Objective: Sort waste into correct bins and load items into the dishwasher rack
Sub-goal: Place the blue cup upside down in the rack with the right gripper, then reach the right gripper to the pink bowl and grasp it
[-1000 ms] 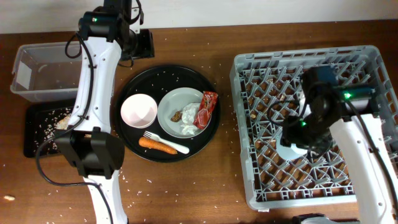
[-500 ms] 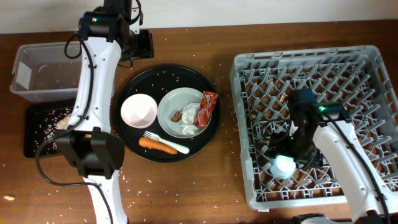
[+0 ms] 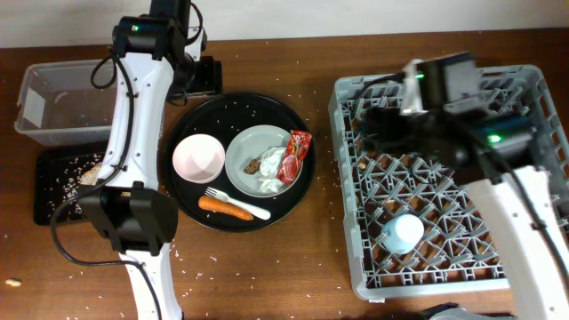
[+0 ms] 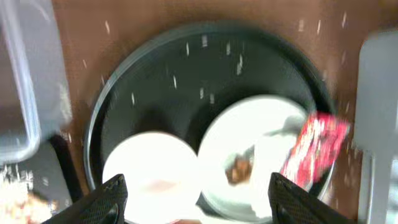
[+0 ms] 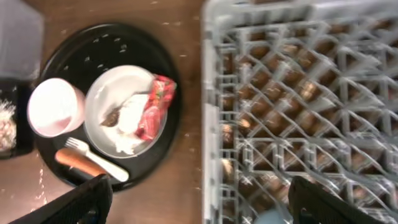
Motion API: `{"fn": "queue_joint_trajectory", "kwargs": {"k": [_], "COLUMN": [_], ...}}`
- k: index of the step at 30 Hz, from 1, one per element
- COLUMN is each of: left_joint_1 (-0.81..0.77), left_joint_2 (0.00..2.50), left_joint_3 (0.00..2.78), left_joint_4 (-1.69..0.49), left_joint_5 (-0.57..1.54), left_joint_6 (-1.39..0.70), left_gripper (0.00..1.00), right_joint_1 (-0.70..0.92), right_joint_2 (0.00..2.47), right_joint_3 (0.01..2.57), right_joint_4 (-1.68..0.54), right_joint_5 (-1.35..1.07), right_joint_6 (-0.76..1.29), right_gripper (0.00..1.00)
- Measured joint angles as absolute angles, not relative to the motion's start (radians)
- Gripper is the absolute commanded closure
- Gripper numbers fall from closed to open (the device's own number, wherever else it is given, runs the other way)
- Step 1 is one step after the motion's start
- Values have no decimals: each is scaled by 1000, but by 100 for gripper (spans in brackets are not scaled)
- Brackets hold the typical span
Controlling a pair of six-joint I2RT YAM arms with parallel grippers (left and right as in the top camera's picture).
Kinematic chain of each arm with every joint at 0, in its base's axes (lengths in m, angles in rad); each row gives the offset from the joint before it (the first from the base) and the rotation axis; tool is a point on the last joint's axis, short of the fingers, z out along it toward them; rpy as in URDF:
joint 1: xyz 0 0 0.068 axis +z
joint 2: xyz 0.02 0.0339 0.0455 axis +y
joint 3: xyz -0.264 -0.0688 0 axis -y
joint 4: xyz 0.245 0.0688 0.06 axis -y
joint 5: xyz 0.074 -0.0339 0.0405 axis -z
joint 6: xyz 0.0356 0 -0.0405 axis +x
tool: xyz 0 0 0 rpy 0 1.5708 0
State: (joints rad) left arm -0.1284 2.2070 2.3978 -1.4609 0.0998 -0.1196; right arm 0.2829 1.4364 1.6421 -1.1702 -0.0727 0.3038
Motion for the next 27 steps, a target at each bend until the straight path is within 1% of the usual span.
{"fn": "queue_joint_trajectory", "kwargs": {"k": [3,5,6,7,9,10,15,20,22,27], "left_joint_1": [-128,-123,-105,-85,-12,23,90,89,89,89], "left_joint_2": [2207,2207,2207,2207,2207,2207,2207,2207,2207,2207], "left_joint_3": [2398,2398,2398,2398,2398,2398,2398,2398,2398,2398], "left_joint_4": [-1539,-1531,-1509,-1497,-1476,-1472,-1465,-1457,-1457,-1457], "left_joint_5": [117,123,126,131,135,134,134,134,134,134], "left_joint_6": [-70,-69,-83,-99,-132,-141,-155,-155,-158,-159], "left_gripper": [28,27,24,23,22,22,22,22,21,21], "right_joint_1": [375,425,470,487,558,590,711,753,763,782], "right_joint_2": [1541,1630,1709,1733,1830,1870,2033,2143,2210,2267], "right_joint_3": [1642,1642,1642,1639,1645,1646,1645,1697,1736,1743], "right_joint_4": [-1094,-983,-899,-851,-670,-614,-423,-399,-412,-454], "right_joint_5": [-83,-126,-166,-171,-187,-180,-110,-42,-47,-53], "right_joint_6": [302,302,309,319,371,401,524,561,548,532], "right_gripper": [14,16,18,19,21,22,28,36,45,61]}}
